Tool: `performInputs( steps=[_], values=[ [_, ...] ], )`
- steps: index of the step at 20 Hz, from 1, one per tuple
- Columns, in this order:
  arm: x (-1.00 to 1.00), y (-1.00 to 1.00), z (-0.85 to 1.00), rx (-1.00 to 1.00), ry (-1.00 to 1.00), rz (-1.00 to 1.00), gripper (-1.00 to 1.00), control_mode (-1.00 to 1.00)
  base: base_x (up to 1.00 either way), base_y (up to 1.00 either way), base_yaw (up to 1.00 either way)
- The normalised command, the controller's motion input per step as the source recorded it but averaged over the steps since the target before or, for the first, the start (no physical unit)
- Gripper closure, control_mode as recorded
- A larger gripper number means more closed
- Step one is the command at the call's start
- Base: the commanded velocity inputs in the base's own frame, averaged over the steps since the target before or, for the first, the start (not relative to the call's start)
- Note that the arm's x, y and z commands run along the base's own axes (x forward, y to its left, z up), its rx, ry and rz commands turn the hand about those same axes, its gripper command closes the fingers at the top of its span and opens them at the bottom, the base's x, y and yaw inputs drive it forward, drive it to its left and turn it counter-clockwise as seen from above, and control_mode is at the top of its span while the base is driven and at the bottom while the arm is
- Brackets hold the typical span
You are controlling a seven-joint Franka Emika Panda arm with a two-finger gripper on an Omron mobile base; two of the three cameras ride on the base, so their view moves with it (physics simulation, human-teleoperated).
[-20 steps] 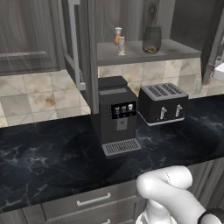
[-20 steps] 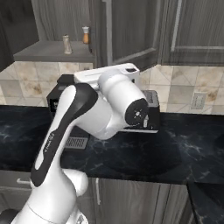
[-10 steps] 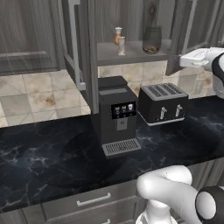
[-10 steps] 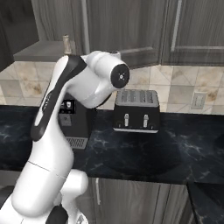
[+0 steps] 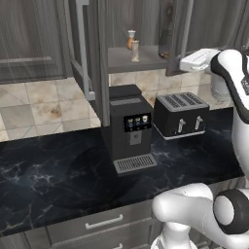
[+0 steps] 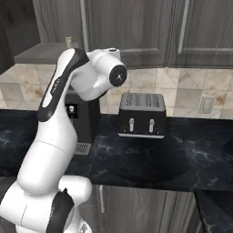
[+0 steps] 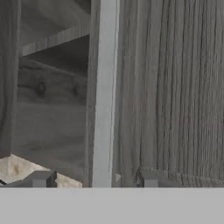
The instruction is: Pick the jar and candle from the dining table and place them in the open cabinet. Close the cabinet after placing the objects.
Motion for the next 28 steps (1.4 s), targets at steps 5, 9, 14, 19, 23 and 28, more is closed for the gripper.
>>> performInputs(
  steps=[5, 9, 14, 19, 23, 28],
  values=[
    [0.35, 0.6, -0.13, 0.0, -0.17, -0.21, -1.0, -1.0, 0.0, 0.0, 0.0],
    [0.88, 0.69, 0.0, -0.03, 0.01, -0.32, -1.0, -1.0, 0.0, 0.0, 0.0],
    [0.98, 0.3, 0.15, -0.01, 0.22, -0.2, -1.0, -1.0, 0.0, 0.0, 0.0],
    [0.69, 0.18, 0.12, -0.02, 0.17, -0.12, -1.0, -1.0, 0.0, 0.0, 0.0],
    [0.71, -0.12, 0.03, 0.0, 0.1, -0.11, -1.0, -1.0, 0.0, 0.0, 0.0],
    [0.09, -0.48, 0.61, 0.03, 0.28, 0.0, -1.0, -1.0, 0.0, 0.0, 0.0]
  ],
)
